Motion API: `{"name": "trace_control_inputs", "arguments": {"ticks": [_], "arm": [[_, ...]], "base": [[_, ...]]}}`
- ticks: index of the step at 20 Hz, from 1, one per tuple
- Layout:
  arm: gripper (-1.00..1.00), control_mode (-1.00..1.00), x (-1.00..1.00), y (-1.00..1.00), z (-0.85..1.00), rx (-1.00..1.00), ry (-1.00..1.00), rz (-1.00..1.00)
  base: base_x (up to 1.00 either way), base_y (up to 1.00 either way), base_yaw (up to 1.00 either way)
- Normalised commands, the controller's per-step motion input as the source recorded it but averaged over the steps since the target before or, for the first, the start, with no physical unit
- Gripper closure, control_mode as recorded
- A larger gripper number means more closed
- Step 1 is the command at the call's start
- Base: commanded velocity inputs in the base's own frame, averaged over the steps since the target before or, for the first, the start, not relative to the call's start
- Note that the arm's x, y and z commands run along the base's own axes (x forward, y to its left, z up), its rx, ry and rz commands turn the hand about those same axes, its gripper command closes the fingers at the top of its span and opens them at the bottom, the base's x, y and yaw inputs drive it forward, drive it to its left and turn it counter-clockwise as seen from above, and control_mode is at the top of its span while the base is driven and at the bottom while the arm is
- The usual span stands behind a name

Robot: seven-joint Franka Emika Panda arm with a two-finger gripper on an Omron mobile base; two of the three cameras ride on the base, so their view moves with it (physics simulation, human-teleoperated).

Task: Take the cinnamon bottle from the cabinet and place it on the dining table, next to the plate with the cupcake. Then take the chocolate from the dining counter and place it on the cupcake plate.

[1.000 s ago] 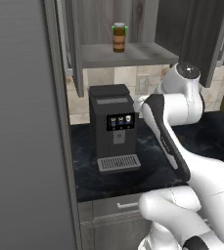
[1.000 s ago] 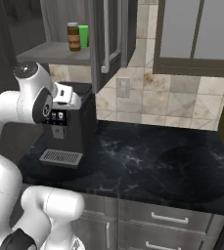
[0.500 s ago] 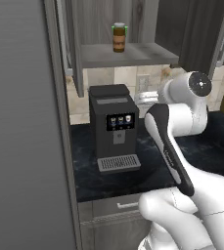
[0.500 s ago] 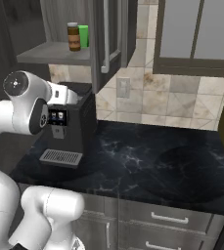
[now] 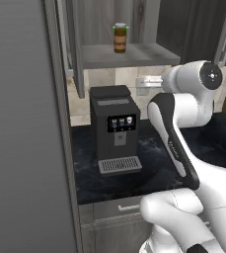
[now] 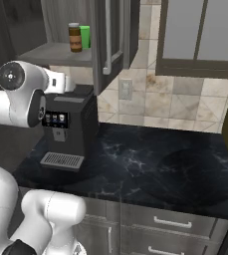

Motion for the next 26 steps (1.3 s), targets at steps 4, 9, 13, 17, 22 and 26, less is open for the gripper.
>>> {"name": "trace_control_inputs", "arguments": {"ticks": [4,9,13,17,22,26], "arm": [[-1.0,-1.0,0.03,0.11,0.57,0.0,-0.03,0.05],[-1.0,-1.0,0.0,0.04,0.55,0.0,0.0,0.11],[-1.0,-1.0,0.0,0.0,0.49,0.0,0.02,0.14],[-1.0,-1.0,0.08,0.0,0.3,0.0,0.12,0.12],[-1.0,-1.0,0.22,0.0,0.08,0.0,0.17,0.06],[-1.0,-1.0,0.3,0.0,-0.02,0.0,0.15,0.0]], "base": [[0.0,0.0,0.0],[0.0,0.0,0.0],[0.0,0.0,0.0],[0.0,0.0,0.0],[0.0,0.0,0.0],[0.0,0.0,0.0]]}}
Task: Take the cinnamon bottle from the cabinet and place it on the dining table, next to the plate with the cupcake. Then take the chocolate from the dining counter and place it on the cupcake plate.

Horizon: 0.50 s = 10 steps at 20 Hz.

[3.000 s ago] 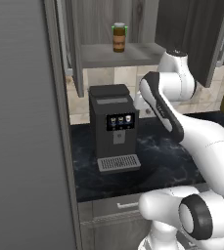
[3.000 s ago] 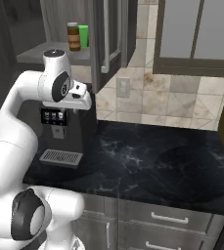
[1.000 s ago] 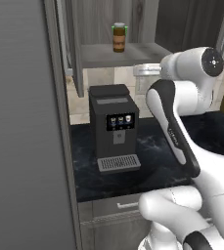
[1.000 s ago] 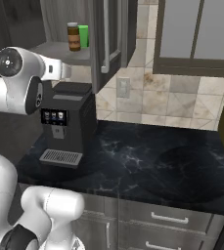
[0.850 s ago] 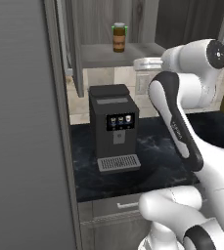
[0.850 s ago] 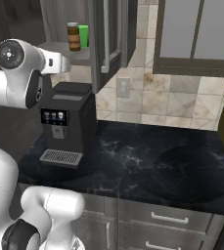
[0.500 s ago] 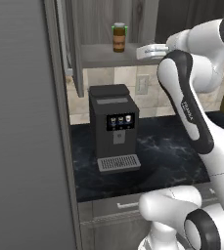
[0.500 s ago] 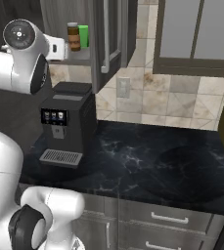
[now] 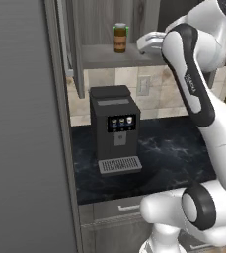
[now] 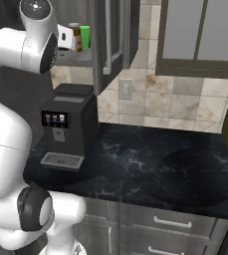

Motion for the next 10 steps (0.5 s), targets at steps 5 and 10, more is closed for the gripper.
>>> {"name": "trace_control_inputs", "arguments": {"ticks": [5,10], "arm": [[-1.0,-1.0,0.3,0.05,-0.18,-0.02,0.05,0.0],[-1.0,-1.0,0.28,0.08,-0.24,-0.05,0.0,0.0]], "base": [[0.0,0.0,0.0],[0.0,0.0,0.0]]}}
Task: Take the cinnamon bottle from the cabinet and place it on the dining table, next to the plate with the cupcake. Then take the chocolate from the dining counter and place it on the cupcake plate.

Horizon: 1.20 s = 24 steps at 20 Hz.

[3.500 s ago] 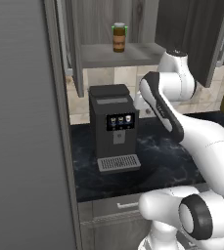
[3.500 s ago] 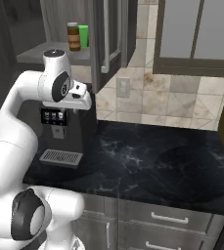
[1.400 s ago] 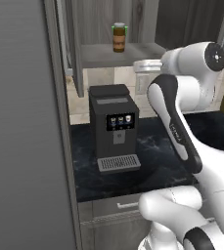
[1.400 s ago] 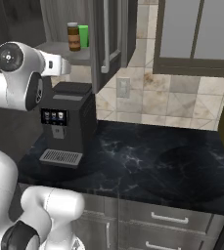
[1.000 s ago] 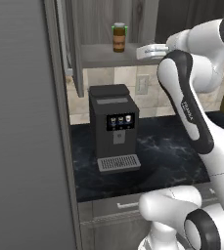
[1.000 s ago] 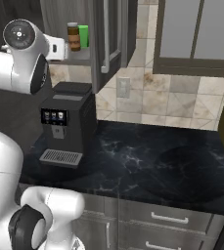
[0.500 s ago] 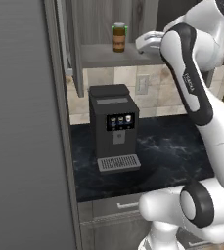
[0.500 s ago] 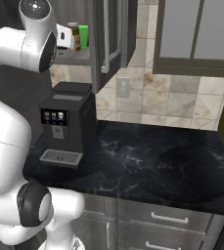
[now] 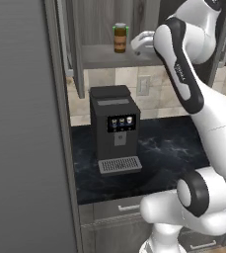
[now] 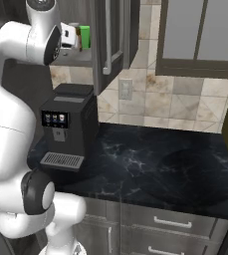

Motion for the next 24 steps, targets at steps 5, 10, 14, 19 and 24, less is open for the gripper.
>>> {"name": "trace_control_inputs", "arguments": {"ticks": [5,10,14,19,24], "arm": [[-1.0,-1.0,0.25,0.06,-0.24,-0.05,-0.03,0.0],[-1.0,-1.0,0.25,0.0,-0.03,-0.07,-0.12,0.0],[-1.0,-1.0,0.32,-0.02,0.05,-0.07,-0.07,0.0],[-1.0,-1.0,0.26,0.01,0.02,-0.02,-0.01,0.0],[-1.0,-1.0,0.2,0.01,0.03,0.04,0.0,0.0]], "base": [[0.0,0.0,0.0],[0.0,0.0,0.0],[0.0,0.0,0.0],[0.0,0.0,0.0],[0.0,0.0,0.0]]}}
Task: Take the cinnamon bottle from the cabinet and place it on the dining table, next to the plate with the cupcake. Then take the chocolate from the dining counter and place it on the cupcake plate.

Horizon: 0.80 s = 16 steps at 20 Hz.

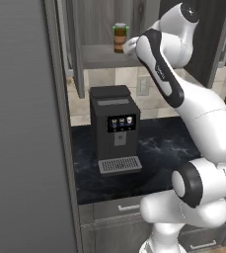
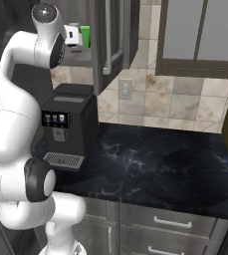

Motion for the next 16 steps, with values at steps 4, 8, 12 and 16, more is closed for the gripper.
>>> {"name": "trace_control_inputs", "arguments": {"ticks": [4,8,12,16], "arm": [[-1.0,-1.0,0.2,0.0,0.06,0.08,0.0,0.0],[-1.0,-1.0,0.24,0.03,0.0,0.06,-0.01,-0.03],[-1.0,-1.0,0.21,0.09,0.0,0.02,-0.03,-0.05],[-1.0,-1.0,0.15,0.05,0.0,0.01,0.0,-0.02]], "base": [[0.0,0.0,0.0],[0.0,0.0,0.0],[0.0,0.0,0.0],[0.0,0.0,0.0]]}}
